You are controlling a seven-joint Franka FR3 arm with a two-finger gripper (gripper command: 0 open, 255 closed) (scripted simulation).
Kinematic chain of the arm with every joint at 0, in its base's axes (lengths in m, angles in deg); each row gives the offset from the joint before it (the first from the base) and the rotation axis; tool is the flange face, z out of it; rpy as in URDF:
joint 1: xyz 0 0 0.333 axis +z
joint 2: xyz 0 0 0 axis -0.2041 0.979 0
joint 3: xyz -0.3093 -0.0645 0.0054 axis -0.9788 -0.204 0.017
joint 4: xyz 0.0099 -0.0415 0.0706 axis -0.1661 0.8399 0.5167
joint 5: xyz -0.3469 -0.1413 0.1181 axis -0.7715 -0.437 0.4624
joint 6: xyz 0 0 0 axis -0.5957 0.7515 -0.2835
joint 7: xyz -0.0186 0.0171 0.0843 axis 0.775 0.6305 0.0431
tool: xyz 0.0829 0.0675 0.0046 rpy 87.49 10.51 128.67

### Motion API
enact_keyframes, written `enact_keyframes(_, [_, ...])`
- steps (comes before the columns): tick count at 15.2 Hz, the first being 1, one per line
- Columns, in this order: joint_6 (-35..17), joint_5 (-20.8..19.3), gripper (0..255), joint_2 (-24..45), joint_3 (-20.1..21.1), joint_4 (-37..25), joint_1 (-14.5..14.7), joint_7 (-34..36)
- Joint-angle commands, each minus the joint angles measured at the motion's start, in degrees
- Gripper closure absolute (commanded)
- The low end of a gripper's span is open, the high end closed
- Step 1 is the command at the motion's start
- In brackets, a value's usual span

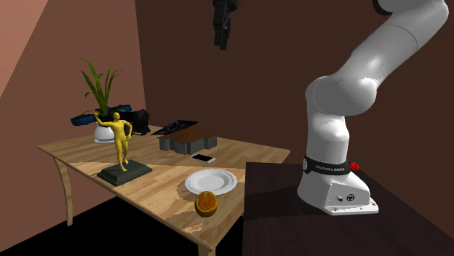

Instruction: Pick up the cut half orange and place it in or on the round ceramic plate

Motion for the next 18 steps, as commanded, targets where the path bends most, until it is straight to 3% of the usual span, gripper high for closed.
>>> enact_keyframes(1, [0.00, 0.00, 0, 0.00, 0.00, 0.00, 0.00, 0.00])
enact_keyframes(10, [-13.53, -0.17, 0, 7.34, 1.44, 10.69, 1.01, 1.96])
enact_keyframes(18, [-26.44, -0.65, 0, 18.60, 2.76, 16.36, 1.77, 3.94])
